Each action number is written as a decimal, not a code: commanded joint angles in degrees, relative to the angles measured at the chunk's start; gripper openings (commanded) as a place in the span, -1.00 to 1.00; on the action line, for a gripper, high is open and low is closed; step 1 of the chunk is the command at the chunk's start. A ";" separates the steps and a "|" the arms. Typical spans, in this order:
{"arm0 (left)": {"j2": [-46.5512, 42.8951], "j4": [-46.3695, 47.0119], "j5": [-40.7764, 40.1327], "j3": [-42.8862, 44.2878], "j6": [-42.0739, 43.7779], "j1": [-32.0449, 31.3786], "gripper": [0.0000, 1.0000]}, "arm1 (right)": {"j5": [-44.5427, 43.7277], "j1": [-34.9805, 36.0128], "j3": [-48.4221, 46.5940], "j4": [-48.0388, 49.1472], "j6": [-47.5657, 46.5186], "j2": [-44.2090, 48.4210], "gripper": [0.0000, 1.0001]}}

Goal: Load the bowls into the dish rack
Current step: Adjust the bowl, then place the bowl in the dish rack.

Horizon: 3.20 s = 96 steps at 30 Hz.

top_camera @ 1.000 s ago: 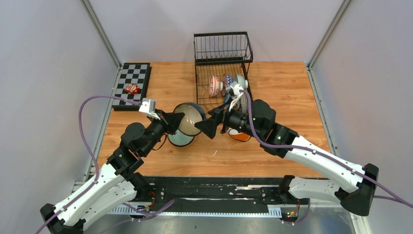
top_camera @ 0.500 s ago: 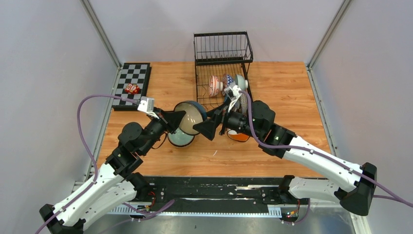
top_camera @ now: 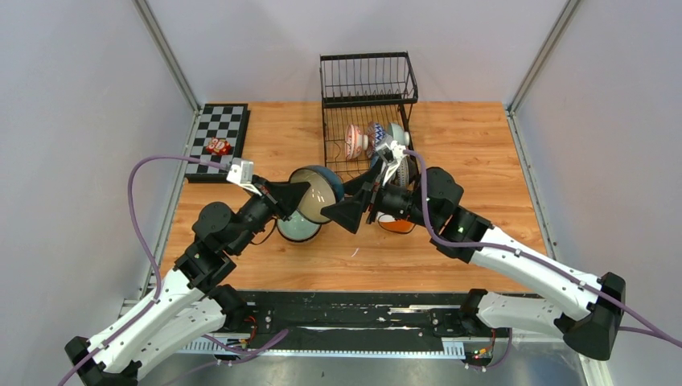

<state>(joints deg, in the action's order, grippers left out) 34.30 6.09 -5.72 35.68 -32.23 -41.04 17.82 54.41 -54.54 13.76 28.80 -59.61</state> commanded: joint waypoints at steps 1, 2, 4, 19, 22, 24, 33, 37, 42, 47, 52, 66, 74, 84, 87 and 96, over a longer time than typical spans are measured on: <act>-0.16 7.63 1.10 3.45 -2.29 0.34 -1.00 | 2.83 -0.76 1.78 4.24 0.95 2.31 1.00; -0.04 7.70 1.18 3.43 -2.43 0.34 -1.00 | 2.83 -0.73 1.93 4.40 1.08 2.55 1.00; 0.25 7.91 1.44 3.43 -2.62 0.30 -1.00 | 2.90 -0.71 2.07 4.49 1.03 2.82 1.00; 1.85 9.12 3.87 3.65 -5.28 0.34 -1.00 | 3.98 -0.71 3.57 8.90 0.51 5.38 1.00; 1.88 9.80 4.02 3.44 -6.09 0.34 -1.00 | 3.88 -0.71 3.61 8.98 0.58 5.43 1.00; 2.12 10.23 4.33 3.35 -6.50 0.34 -1.00 | 3.70 -0.71 3.65 9.18 0.66 5.53 1.00; 2.20 11.38 4.74 3.12 -6.97 0.34 -1.00 | 1.79 -0.73 3.94 9.20 0.99 5.29 1.00; 2.26 11.72 4.68 2.91 -7.05 0.34 -1.00 | 1.36 -0.71 3.83 9.51 0.92 4.96 1.00; 2.59 12.20 4.99 2.69 -7.21 0.34 -1.00 | 1.19 -0.71 3.66 9.85 0.88 4.50 1.00; 3.01 13.04 5.22 2.55 -7.41 0.34 -1.00 | 1.03 -0.72 3.52 9.97 0.98 3.87 1.00; 3.29 13.33 5.28 2.47 -7.33 0.34 -1.00 | 0.90 -0.71 3.22 9.71 0.86 3.23 1.00; 3.23 12.95 4.53 2.51 -7.12 0.30 -1.00 | 1.85 -0.71 3.89 10.12 0.15 4.11 1.00; 3.92 11.55 3.98 3.33 -7.72 0.34 -1.00 | 2.47 -0.71 4.45 10.32 -0.46 4.41 1.00; 4.94 10.30 4.05 4.30 -7.85 0.34 -1.00 | 2.74 -0.71 3.59 9.82 -1.33 4.16 0.98; 5.36 10.01 4.26 4.60 -7.77 0.34 -1.00 | 3.08 -0.71 3.33 9.80 -1.56 4.01 0.93; 5.69 9.49 5.26 4.84 -7.51 0.34 -1.00 | 3.00 -0.54 3.44 10.31 -3.19 4.59 -0.95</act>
<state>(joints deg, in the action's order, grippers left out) 40.07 11.53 -1.52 37.93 -38.11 -40.88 16.88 53.23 -50.85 20.86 26.33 -56.42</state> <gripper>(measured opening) 0.070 0.743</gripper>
